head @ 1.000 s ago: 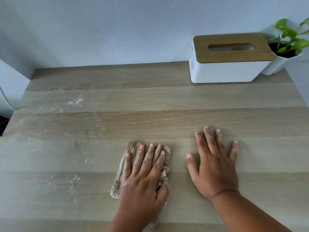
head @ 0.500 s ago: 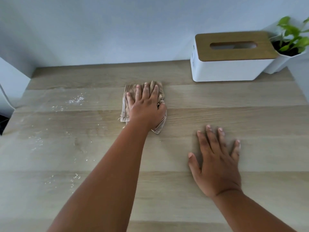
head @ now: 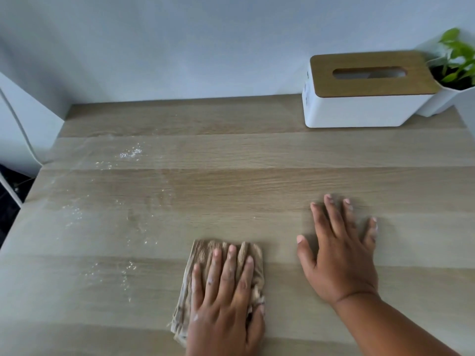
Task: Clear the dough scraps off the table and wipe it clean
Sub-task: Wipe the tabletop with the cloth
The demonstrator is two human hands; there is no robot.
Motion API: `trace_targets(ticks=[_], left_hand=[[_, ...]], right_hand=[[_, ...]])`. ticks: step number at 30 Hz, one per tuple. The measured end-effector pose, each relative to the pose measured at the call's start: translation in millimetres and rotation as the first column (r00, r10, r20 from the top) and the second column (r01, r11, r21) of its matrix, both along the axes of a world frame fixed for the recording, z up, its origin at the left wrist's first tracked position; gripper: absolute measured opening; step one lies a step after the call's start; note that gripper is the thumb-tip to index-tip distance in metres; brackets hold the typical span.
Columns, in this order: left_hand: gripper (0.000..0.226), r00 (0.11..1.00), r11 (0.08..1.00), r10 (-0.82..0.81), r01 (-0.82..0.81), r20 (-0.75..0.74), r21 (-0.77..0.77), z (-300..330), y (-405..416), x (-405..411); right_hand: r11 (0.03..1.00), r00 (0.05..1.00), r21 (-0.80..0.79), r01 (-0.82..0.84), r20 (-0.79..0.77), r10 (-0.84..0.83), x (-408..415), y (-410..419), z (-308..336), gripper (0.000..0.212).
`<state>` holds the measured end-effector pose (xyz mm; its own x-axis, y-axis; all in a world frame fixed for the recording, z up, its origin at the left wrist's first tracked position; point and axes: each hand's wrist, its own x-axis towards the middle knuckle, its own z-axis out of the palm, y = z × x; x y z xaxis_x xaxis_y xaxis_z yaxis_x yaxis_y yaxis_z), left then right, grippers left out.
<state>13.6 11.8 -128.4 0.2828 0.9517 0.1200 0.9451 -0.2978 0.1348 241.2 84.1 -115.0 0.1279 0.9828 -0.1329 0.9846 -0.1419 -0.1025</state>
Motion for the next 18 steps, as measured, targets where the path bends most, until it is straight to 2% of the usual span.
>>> trace_targets(ticks=[6,12,18], left_hand=[[0.083,0.999,0.994,0.029,-0.027,0.015,-0.108,3.4,27.9,8.7],[0.073,0.983,0.975,0.174,-0.163,0.060,-0.148,3.7,142.7,35.7],[0.079,0.982,0.954,0.186,-0.172,0.035,-0.244,9.0,232.3,53.5]], right_hand=[[1.000,1.000,0.001,0.002,0.008,-0.002,1.9,-0.3,-2.8,0.078],[1.000,1.000,0.018,0.007,0.007,-0.007,1.2,0.1,-1.5,0.079],[1.000,1.000,0.001,0.000,0.003,0.000,1.3,0.7,0.3,0.080]])
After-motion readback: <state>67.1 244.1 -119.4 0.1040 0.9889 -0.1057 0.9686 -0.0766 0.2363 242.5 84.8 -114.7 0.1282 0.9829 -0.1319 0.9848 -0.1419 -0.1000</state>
